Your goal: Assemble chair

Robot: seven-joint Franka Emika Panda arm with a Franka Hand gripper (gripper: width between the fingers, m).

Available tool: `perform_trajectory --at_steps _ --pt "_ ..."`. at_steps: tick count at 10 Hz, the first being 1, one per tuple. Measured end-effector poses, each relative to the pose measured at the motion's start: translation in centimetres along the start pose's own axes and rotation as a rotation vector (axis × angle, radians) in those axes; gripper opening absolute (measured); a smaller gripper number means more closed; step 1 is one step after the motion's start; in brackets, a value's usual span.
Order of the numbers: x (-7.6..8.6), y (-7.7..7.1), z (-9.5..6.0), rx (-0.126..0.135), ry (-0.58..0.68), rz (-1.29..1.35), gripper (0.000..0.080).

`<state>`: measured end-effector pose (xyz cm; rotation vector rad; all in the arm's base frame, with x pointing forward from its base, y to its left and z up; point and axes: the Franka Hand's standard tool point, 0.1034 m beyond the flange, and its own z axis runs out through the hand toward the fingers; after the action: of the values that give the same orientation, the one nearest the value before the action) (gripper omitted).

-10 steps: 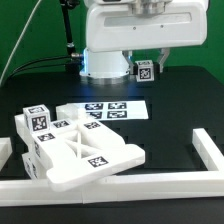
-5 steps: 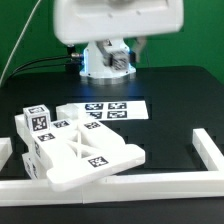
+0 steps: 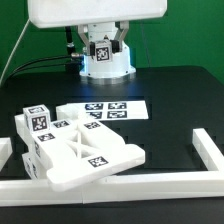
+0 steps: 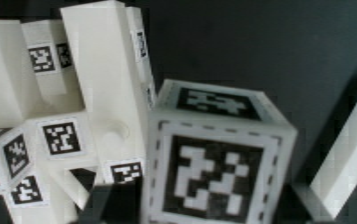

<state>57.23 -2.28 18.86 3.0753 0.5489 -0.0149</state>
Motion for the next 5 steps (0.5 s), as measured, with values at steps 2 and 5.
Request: perform_trajectory --at_steps 2,5 --pt "1.0 3.0 1.5 -0.048 0.021 -0.078 0.0284" --pt "3.6 5.5 1.9 -0.087 0.023 -0.090 0.0284"
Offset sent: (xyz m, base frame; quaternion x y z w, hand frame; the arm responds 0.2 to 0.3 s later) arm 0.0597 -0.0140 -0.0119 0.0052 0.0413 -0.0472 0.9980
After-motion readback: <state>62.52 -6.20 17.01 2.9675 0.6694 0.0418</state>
